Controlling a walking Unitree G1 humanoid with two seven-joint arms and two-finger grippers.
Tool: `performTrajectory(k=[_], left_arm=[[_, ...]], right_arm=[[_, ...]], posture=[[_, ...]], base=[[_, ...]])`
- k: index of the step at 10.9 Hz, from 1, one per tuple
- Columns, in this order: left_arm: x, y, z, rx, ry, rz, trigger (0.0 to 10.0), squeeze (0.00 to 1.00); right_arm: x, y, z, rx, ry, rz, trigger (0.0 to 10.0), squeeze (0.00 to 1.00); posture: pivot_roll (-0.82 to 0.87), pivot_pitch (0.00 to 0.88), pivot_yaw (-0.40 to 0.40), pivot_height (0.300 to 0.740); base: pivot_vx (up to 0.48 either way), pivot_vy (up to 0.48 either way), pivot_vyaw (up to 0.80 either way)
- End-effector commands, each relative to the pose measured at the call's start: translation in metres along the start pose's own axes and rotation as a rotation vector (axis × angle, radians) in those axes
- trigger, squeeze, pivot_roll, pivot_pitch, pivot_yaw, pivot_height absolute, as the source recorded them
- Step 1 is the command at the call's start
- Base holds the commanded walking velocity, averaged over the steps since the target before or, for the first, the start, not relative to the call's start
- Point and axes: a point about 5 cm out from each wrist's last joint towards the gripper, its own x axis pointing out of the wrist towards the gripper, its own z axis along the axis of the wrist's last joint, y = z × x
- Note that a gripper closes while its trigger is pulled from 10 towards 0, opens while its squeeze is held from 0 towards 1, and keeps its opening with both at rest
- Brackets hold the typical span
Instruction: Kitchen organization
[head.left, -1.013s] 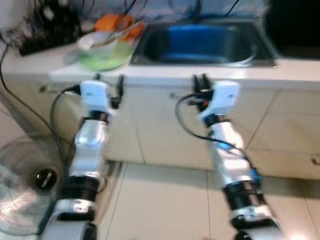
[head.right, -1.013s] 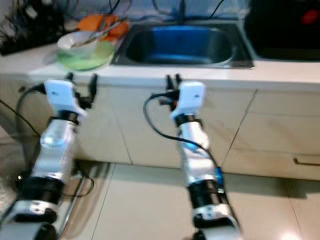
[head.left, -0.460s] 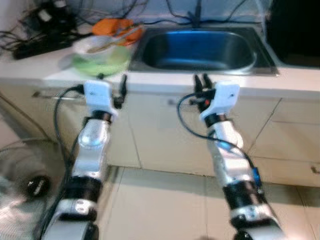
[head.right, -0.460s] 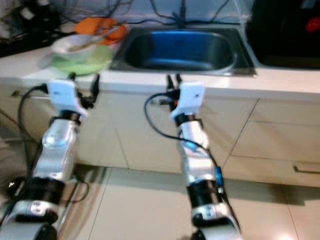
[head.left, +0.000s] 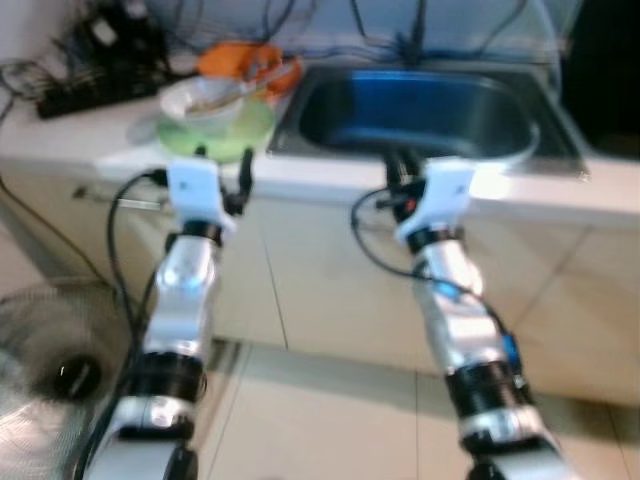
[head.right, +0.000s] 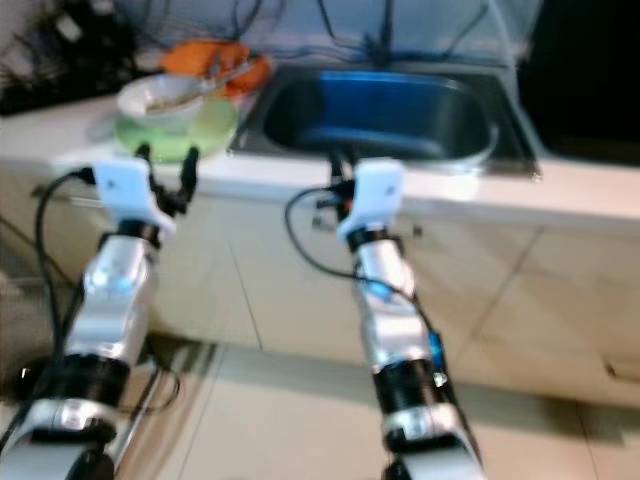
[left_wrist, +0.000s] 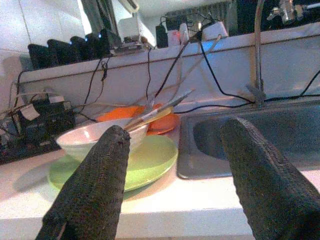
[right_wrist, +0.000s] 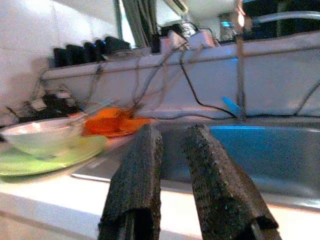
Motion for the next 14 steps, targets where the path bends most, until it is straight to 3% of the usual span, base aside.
performTrajectory(k=[1, 6, 9, 14], left_arm=[[0.0006, 0.0085, 0.0022, 0.02, -0.004, 0.018, 10.0, 0.0], [0.0019, 0.0074, 0.0035, 0.023, -0.003, 0.005, 10.0, 0.0], [0.0015, 0.0044, 0.003, 0.022, -0.001, -0.014, 10.0, 0.0], [0.0016, 0.0041, 0.0036, 0.027, -0.002, -0.022, 10.0, 0.0]], right_arm=[[0.0034, 0.0058, 0.0058, 0.018, -0.024, 0.01, 10.0, 0.0], [0.0043, 0.004, 0.005, 0.059, -0.016, -0.013, 10.0, 0.0], [0.0043, 0.0039, 0.0051, 0.076, -0.017, -0.018, 10.0, 0.0], [0.0048, 0.0052, 0.0053, 0.068, -0.022, -0.015, 10.0, 0.0]], posture=[[0.02, 0.026, 0.064, 0.74], [0.02, 0.031, 0.064, 0.74], [0.02, 0.032, 0.064, 0.74], [0.02, 0.032, 0.066, 0.74]], base=[[0.349, 0.0, 0.0], [0.345, 0.0, 0.0], [0.347, 0.0, -0.72], [0.349, 0.0, 0.0]])
